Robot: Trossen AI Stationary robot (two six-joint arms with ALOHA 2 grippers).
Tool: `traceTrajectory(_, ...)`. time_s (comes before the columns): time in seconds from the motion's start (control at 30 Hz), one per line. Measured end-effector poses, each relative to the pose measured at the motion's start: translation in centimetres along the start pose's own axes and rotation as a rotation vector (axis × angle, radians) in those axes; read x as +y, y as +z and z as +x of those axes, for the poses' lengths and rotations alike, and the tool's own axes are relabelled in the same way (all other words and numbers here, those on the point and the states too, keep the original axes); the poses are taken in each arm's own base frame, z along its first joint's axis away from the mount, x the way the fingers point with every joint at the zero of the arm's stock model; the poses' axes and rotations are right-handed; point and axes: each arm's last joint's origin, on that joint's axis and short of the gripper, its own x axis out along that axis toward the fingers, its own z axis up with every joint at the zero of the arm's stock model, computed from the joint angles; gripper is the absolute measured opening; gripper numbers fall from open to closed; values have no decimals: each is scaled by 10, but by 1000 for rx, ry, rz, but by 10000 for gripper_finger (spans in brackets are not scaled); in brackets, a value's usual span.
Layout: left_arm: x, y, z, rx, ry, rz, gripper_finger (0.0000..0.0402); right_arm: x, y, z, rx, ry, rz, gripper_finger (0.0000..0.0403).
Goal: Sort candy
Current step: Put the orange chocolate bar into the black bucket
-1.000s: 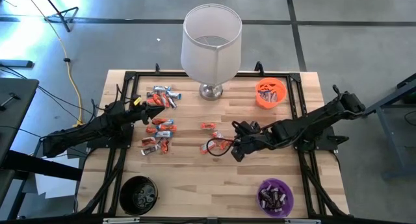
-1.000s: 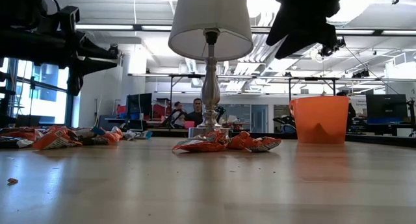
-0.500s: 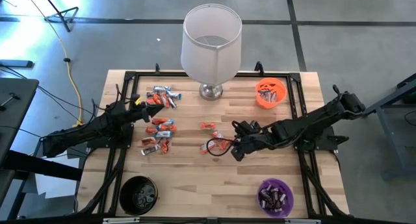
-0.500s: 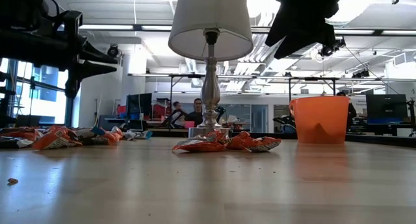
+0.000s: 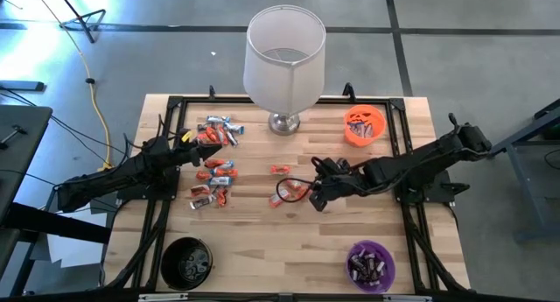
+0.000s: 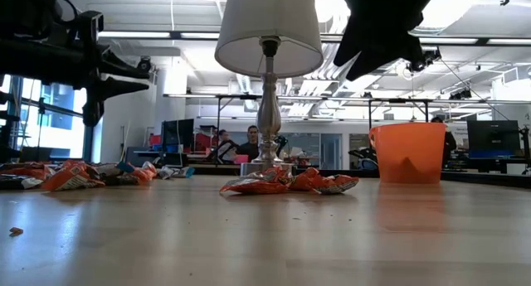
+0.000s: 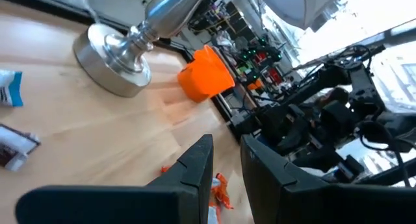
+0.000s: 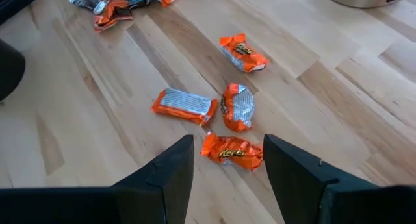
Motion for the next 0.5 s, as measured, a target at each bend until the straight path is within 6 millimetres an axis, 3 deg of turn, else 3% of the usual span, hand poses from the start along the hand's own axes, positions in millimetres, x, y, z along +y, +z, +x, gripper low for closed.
traceTrajectory(0.3, -4, 2, 0, 1, -62, 122, 57, 0, 0, 0, 2, 1, 2, 180)
traceTrajectory(0.43, -28, 15, -4, -74, -311, 225, 36, 0, 0, 0, 2, 3, 22, 180)
traceTrajectory(0.5, -41, 22, -7, -74, -357, 257, 26, 0, 0, 0, 7, 6, 39, 180)
